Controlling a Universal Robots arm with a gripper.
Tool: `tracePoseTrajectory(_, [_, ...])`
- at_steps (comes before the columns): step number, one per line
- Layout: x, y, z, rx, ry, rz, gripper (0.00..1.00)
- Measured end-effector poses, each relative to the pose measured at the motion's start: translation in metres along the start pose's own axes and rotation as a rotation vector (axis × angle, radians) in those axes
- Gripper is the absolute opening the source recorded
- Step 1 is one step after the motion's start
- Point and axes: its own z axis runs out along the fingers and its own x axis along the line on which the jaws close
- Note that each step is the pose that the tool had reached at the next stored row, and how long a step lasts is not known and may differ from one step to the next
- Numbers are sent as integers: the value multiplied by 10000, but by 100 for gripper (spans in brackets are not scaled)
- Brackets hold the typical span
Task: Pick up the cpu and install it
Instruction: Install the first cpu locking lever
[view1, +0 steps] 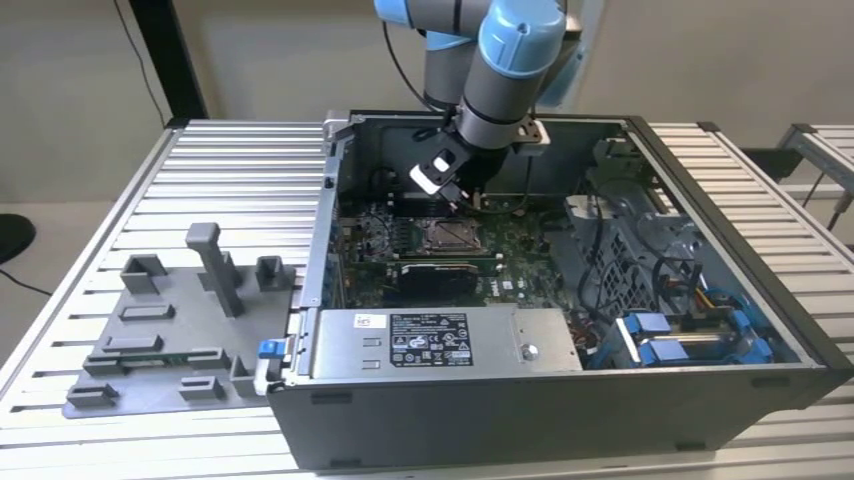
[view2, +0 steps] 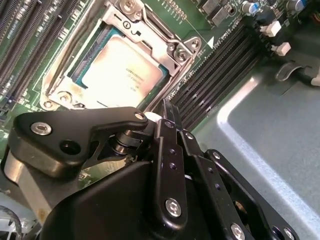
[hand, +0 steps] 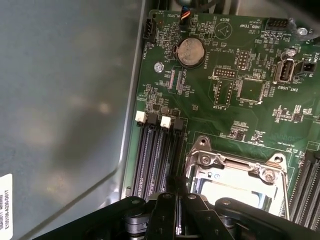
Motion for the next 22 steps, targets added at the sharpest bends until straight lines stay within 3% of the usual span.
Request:
tracePoseTrajectory(7, [-2,20,5,4,-8,4,0])
tracePoseTrajectory(12, [41,-25,-150,6,3,2,0])
tracePoseTrajectory(22, [89,-475,-150,0,71,-3,0])
